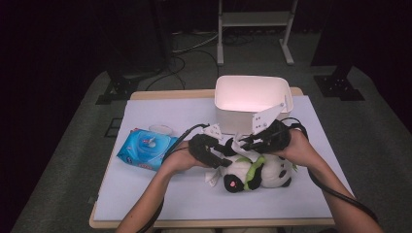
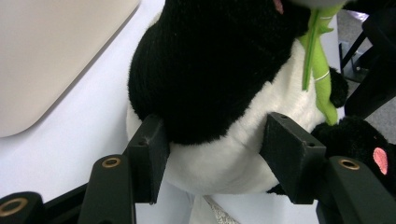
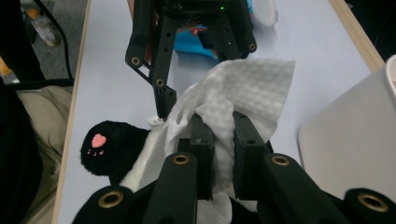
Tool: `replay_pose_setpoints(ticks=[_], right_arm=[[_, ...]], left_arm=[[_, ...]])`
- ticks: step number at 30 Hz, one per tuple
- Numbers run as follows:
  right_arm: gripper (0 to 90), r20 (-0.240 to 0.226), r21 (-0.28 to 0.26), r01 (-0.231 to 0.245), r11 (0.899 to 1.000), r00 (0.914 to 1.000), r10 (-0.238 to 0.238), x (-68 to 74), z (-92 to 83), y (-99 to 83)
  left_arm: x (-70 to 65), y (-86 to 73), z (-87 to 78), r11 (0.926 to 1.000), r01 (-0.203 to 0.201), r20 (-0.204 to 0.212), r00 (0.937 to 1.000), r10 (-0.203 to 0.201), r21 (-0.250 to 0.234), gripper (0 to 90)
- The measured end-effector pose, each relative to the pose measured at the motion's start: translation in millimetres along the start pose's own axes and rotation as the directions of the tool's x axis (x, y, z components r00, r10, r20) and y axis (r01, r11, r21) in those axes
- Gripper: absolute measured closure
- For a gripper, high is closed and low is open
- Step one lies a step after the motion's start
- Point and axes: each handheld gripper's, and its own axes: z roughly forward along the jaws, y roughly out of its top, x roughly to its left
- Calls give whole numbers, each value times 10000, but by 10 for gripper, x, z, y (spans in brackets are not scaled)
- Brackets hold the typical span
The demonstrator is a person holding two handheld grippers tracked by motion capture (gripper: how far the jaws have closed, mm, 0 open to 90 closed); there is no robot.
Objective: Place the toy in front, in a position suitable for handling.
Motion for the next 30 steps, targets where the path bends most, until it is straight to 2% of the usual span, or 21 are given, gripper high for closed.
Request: replay_pose_setpoints(ticks=[7,11,16,20,27,29,30], right_arm=[[804,-78,232,-408,9989,9991,410,-21,86,-130],[803,-102,788,-466,9958,9988,476,4,163,-201],[804,-247,711,-550,9960,9981,569,19,184,-272],[805,-291,753,-610,9953,9976,634,15,198,-287],[805,-425,744,-649,9951,9968,681,-8,229,-298],[805,-502,723,-629,9954,9965,666,-13,236,-300],[805,-503,743,-641,9952,9964,679,-18,237,-299]], left_arm=[[35,-31,-5,9995,278,-143,9995,-280,-127,420],[55,-26,-8,9988,375,-308,9988,-385,-307,419],[39,10,-28,9979,339,-511,9980,-367,-548,407],[29,67,-83,9968,97,-672,9976,-151,-794,407],[44,166,-129,9978,-331,-738,9969,288,-578,439],[64,184,-127,9969,-660,-772,9951,625,-424,478],[71,189,-121,9970,-660,-794,9949,626,-413,496]])
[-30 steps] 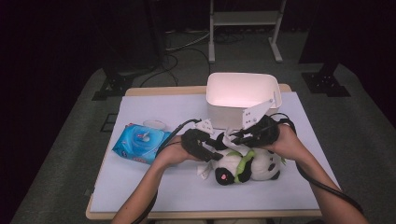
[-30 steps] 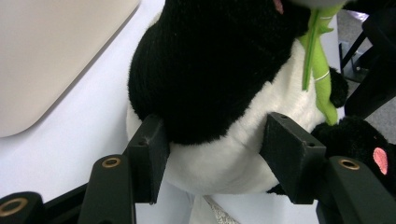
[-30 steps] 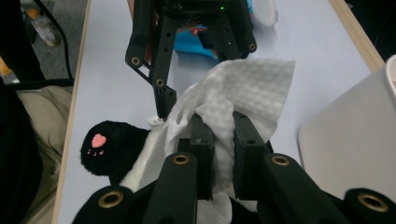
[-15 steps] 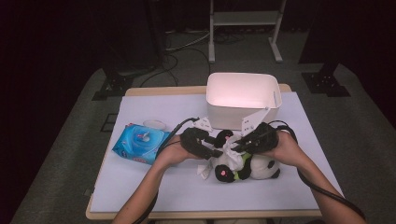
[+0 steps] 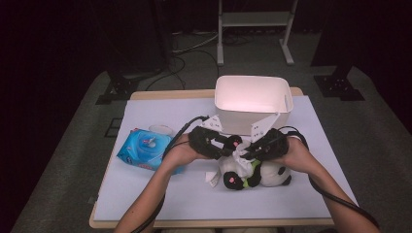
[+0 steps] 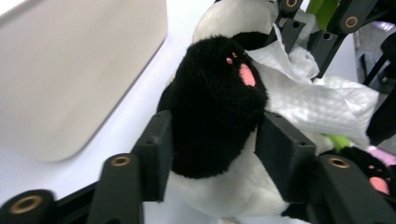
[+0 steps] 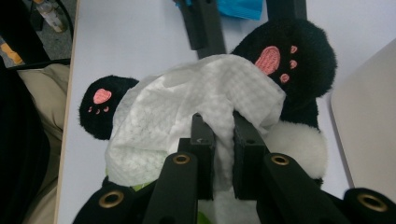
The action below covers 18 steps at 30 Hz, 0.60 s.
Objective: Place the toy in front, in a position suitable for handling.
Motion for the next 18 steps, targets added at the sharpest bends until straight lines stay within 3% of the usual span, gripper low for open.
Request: replay_pose_setpoints(ticks=[5,10,18], right_arm=[[803,85,84,15,10000,10000,-15,-16,3,17],[803,215,223,208,9995,9995,-213,29,24,62],[803,-32,392,522,9979,9986,-521,134,66,106]], left_arm=[[49,12,22,9997,-179,-150,9997,181,153,629],[80,21,44,9998,-2,-223,9998,7,181,629],[100,18,40,9994,252,-192,9995,-247,238,627]])
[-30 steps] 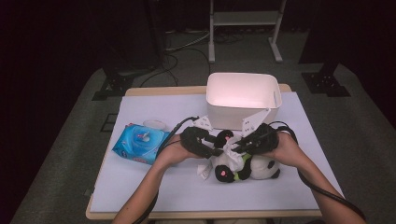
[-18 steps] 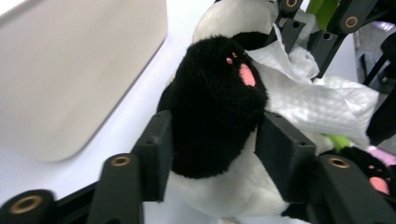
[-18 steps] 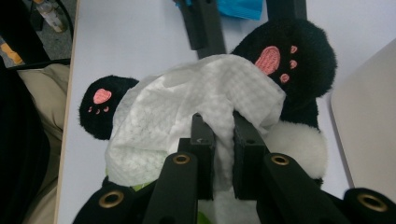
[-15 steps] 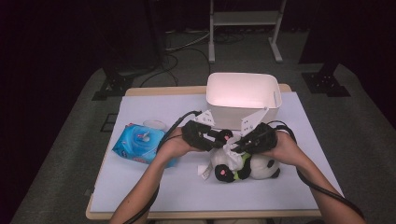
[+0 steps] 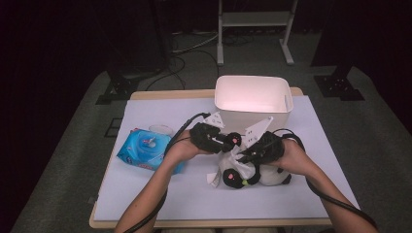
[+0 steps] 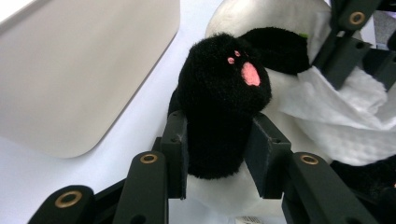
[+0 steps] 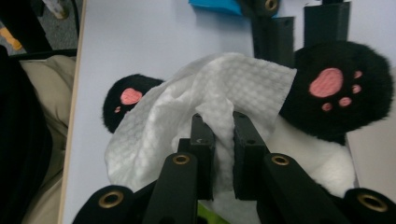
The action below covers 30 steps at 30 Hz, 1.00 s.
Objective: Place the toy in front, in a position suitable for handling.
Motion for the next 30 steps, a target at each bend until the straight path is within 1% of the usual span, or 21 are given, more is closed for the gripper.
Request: replay_pose_setpoints(ticks=[1,3,4,6,7,9,12,14,15,16,17,18,19,20,22,24,25,26,28,30], right_arm=[[803,0,36,59,10000,10000,-59,12,-5,-6],[803,-44,62,13,10000,10000,-12,31,-23,-32],[803,-123,22,-47,10000,9999,48,48,-40,-53],[803,-147,11,-7,10000,9999,7,70,-51,-66],[803,-175,18,-20,10000,9998,20,79,-47,-63],[803,-217,44,0,10000,9998,1,89,-32,-43],[803,-248,34,88,10000,9997,-87,89,1,16],[803,-390,-28,205,9998,9990,-206,105,35,88],[803,-457,-38,282,9996,9986,-284,116,48,112],[803,-520,16,384,9993,9979,-382,136,72,142],[802,-449,194,536,9984,9976,-527,159,95,169],[802,-401,291,674,9973,9970,-662,166,108,183],[803,-490,310,658,9974,9967,-642,174,116,190],[803,-522,326,654,9973,9966,-637,180,113,185],[803,-471,443,679,9967,9967,-658,196,95,156],[802,-443,555,590,9967,9974,-566,201,63,95],[803,-393,641,508,9967,9981,-484,193,45,54],[803,-349,693,386,9969,9987,-362,185,24,7],[803,-433,441,125,9989,9990,-106,165,-23,-86],[803,-396,300,45,9995,9992,-33,166,-57,-140]], left_arm=[[5,-3,-4,10000,-13,24,10000,13,-2,627],[2,-4,-16,10000,-51,55,10000,51,3,625],[-4,-2,-17,10000,-8,70,10000,8,-22,625],[-16,4,-19,10000,0,119,9999,1,-91,625],[-17,8,-24,10000,-27,179,9998,28,-42,626],[-25,14,-24,10000,43,215,9998,-42,-83,627],[-21,15,-17,9999,81,288,9996,-77,-134,628],[-20,12,-11,9997,172,277,9995,-166,-193,627],[-14,10,-11,9997,154,258,9996,-149,-178,627],[-9,6,-12,9998,102,259,9996,-98,-143,627],[-10,4,-13,9998,148,266,9995,-144,-144,627],[-4,-1,-16,9999,97,261,9996,-94,-114,627],[-1,-5,-22,10000,51,264,9996,-49,-84,626],[-6,-9,-22,9998,124,246,9996,-121,-129,626],[0,-17,-32,9999,84,274,9996,-81,-103,626],[6,-25,-37,9999,105,261,9996,-103,-73,626],[1,-32,-29,9995,246,258,9994,-241,-197,625],[4,-36,-32,9995,260,259,9993,-255,-204,626],[7,-38,-35,9994,272,280,9993,-266,-210,625],[7,-35,-38,9995,276,279,9992,-272,-163,625]])
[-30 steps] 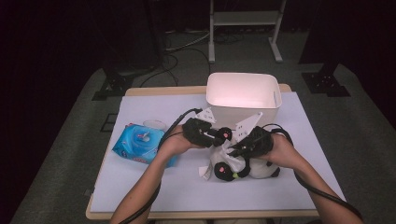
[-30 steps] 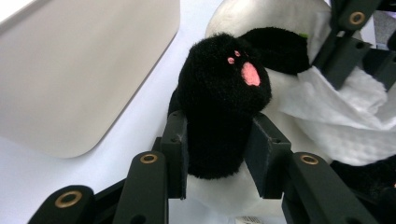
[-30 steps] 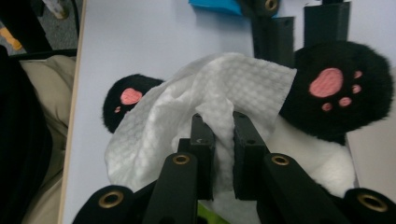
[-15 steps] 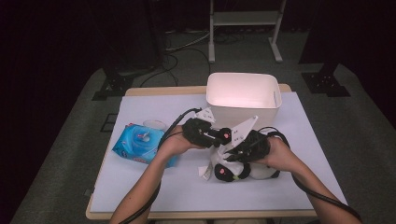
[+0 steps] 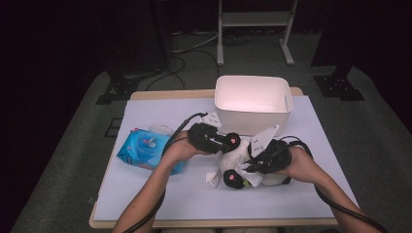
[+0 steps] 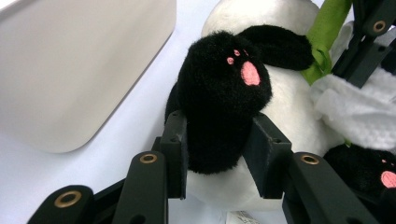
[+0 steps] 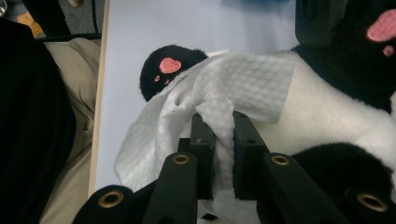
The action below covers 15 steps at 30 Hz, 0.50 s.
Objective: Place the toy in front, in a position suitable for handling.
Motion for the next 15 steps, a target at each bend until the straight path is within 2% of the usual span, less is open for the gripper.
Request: replay_pose_setpoints(ticks=[2,5,9,15], right_arm=[[804,50,-131,-4,9999,10000,5,11,-13,-26],[803,127,-44,65,10000,9999,-64,22,11,6],[804,144,174,276,9995,9995,-279,28,82,92],[803,-27,195,580,9981,9983,-579,34,200,211]], left_arm=[[2,5,-1,10000,-19,13,10000,19,60,625],[2,7,0,10000,20,66,10000,-21,62,626],[-7,11,0,10000,-20,116,9999,20,18,627],[-15,14,0,9999,-52,59,10000,51,109,626]])
